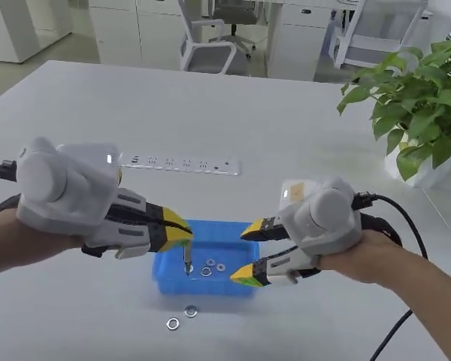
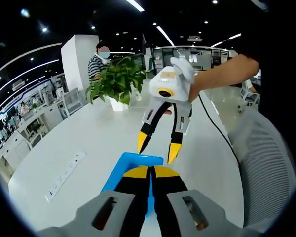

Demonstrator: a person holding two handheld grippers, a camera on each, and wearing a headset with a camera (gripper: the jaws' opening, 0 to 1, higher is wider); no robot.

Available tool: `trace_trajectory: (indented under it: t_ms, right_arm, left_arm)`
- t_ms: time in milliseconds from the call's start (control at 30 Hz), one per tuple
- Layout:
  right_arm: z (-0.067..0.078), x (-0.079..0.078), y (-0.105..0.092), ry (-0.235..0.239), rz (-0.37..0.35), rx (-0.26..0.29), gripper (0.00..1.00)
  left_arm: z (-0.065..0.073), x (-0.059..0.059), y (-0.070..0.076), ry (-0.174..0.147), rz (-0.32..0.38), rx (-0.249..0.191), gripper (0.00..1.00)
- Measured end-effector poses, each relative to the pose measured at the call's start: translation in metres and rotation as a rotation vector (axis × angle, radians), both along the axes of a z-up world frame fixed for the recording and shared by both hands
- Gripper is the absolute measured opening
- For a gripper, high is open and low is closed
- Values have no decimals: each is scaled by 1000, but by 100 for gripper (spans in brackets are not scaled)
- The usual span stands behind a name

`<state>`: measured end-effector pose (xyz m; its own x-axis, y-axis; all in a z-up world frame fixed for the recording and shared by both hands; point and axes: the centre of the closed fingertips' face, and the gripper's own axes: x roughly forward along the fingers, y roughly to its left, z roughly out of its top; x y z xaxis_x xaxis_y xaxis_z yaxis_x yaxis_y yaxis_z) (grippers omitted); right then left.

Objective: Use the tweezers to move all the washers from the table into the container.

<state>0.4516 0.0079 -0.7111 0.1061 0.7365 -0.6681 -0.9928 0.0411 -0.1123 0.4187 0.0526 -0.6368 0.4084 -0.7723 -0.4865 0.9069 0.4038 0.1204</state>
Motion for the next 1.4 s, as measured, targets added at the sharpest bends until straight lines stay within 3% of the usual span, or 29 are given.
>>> trace_trajectory:
  t_ms: [400, 767, 1133, 1400]
  right_arm:
    - [0, -11, -20, 13, -112, 25, 63]
    - [-3, -14, -33, 33, -202, 32, 80]
    - [-7, -18, -29, 37, -241, 79, 100]
    - [-14, -22, -31, 66, -248, 73, 100]
  left_arm:
    - [-13, -21, 2, 15, 10, -6, 4]
    - [-34, -37, 6, 44, 30, -2, 4]
    - [-44, -39, 12, 60, 50, -12, 4]
    - [-47, -38, 12, 70, 49, -15, 4]
